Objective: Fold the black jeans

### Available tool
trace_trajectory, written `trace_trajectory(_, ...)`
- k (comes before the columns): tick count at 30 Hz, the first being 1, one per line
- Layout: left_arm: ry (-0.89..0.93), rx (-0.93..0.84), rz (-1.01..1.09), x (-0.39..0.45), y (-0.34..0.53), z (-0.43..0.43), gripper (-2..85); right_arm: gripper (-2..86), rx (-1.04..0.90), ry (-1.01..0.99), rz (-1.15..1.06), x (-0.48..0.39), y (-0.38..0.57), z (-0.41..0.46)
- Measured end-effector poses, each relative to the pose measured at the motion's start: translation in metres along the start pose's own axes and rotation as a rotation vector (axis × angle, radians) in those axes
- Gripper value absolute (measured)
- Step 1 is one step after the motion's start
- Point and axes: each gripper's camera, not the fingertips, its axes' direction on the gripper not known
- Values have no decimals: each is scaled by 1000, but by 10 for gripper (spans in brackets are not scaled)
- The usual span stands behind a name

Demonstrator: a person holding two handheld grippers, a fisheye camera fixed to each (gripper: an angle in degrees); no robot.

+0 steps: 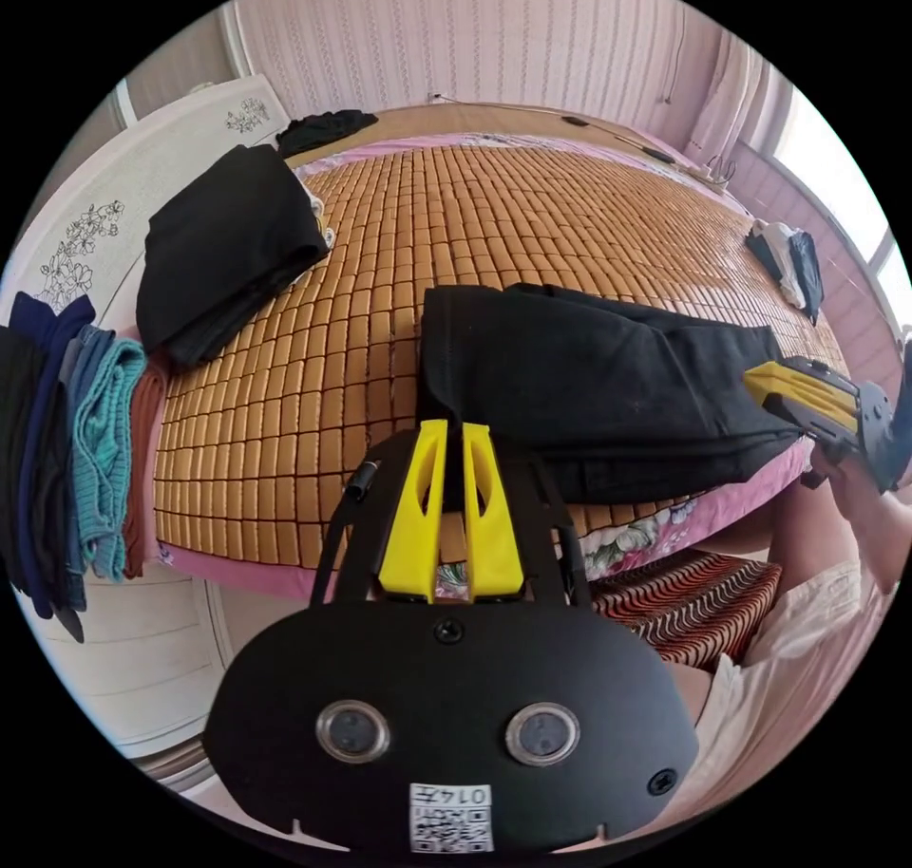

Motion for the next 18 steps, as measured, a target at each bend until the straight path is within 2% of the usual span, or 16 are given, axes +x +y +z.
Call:
trace_trajectory(3, 47, 13, -55, -4, -3, 0, 24, -3, -139, 117, 126, 41, 3, -9)
trace_trajectory(5, 75, 3, -79, -3, -4, 8, 21, -3, -388, 88, 144, 63, 8, 18)
trace_trajectory(8, 121, 8, -118, -4, -7, 11, 24, -3, -292, 6, 273, 76, -4, 5)
trace_trajectory(13, 64, 44, -180, -8, -16, -14, 48, -4, -421, 36, 89, 63, -62, -7)
trace_trajectory(15, -2, 82, -131, 1, -19, -30, 40, -4, -435, 88, 60, 58, -88, -17)
trace_trajectory(18, -8, 81, 54, 36, -31, -41, 2, -4, -302, 49, 5, 36, -140, -35)
